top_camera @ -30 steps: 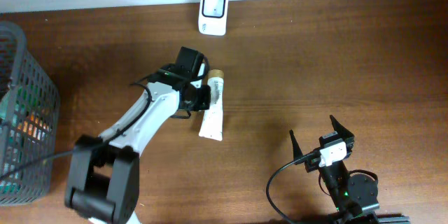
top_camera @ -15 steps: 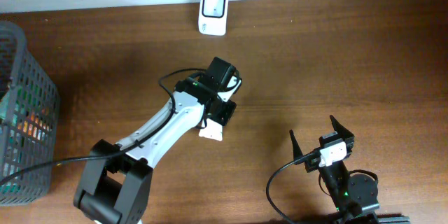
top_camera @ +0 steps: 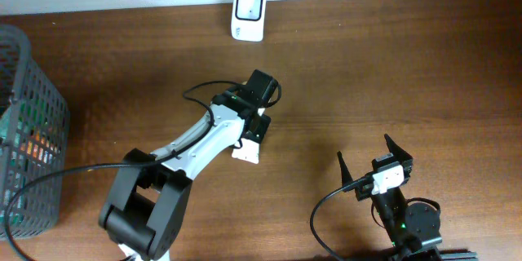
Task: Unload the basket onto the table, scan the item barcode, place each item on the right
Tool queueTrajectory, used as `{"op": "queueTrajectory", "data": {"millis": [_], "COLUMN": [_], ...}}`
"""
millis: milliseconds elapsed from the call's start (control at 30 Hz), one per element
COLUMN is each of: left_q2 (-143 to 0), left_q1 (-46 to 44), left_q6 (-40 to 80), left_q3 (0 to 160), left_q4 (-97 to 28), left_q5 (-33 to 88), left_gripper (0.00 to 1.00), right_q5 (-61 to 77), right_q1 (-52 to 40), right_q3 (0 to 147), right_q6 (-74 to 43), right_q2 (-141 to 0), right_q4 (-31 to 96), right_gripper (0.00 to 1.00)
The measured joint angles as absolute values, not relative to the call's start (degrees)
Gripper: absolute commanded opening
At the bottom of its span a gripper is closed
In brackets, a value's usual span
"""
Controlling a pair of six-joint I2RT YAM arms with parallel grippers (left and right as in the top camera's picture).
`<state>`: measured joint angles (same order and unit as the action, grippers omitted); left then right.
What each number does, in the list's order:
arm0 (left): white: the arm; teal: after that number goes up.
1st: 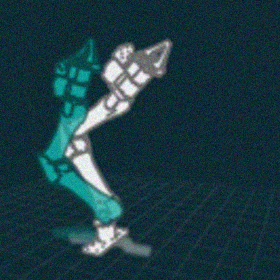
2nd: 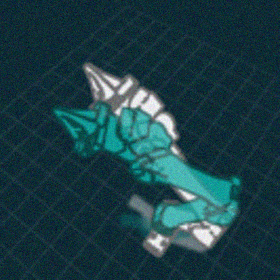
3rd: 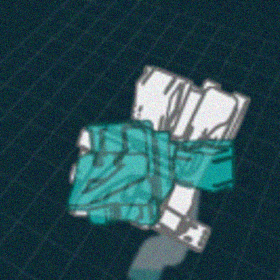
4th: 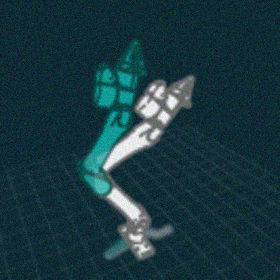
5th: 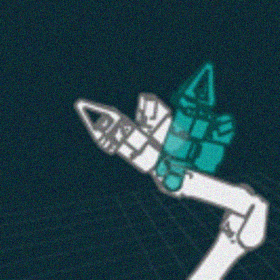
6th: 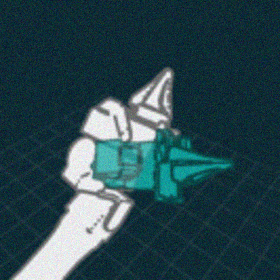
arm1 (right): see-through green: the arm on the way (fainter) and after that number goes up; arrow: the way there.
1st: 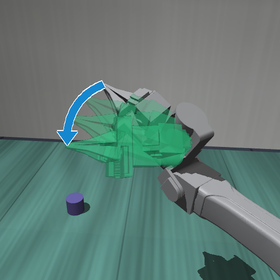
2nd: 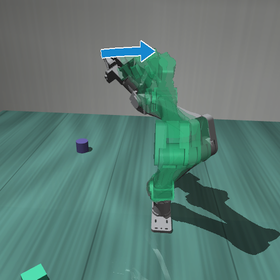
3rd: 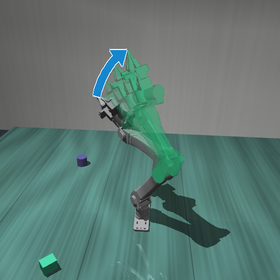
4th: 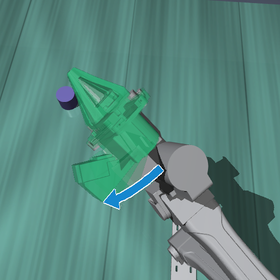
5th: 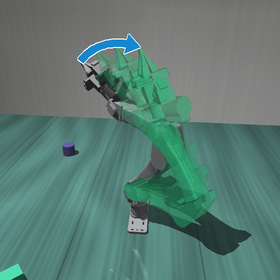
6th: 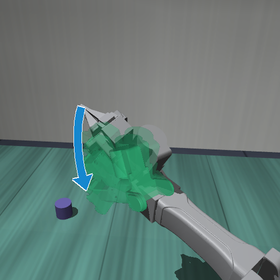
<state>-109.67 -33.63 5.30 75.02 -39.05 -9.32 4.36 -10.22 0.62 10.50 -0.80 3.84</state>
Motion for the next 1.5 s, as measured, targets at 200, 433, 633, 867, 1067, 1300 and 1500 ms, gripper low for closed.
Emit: {"op": "queueTrajectory", "data": {"millis": [200,433,633,867,1067,1300,1500], "left_q2": [-113.16,-113.54,-113.89,-113.47,-115.77,-118.34,-120.38], "left_q1": [-33.65,-33.17,-28.62,-28.64,-28.64,-28.75,-28.53], "left_q6": [5.87,7.31,9.06,9.28,9.28,8.56,8.36], "left_q3": [76.38,77.49,85.8,87.33,87.33,88.2,88.49], "left_q4": [-38.74,-40.23,-44.51,-43.64,-42.22,-42.0,-44.25], "left_q5": [-10.15,-10.33,-8.58,-6.57,-5.98,-7.31,-12.29], "left_gripper": [0.0,0.0,0.0,0.0,0.0,0.0,0.0], "right_q5": [4.36,4.36,4.36,4.36,4.36,4.36,4.36], "right_q1": [-10.22,-10.22,-10.22,-10.22,-10.22,-10.22,-10.22], "right_q3": [0.62,0.62,0.62,0.62,0.62,0.62,0.62], "right_q6": [10.52,10.5,10.52,10.5,10.52,10.52,10.55], "right_q2": [-0.8,-0.8,-0.8,-0.8,-0.8,-0.8,-0.8], "right_q4": [3.84,3.84,3.84,3.84,3.84,3.84,3.84], "right_gripper": [0.98,0.98,0.98,0.98,0.98,0.98,0.98]}}
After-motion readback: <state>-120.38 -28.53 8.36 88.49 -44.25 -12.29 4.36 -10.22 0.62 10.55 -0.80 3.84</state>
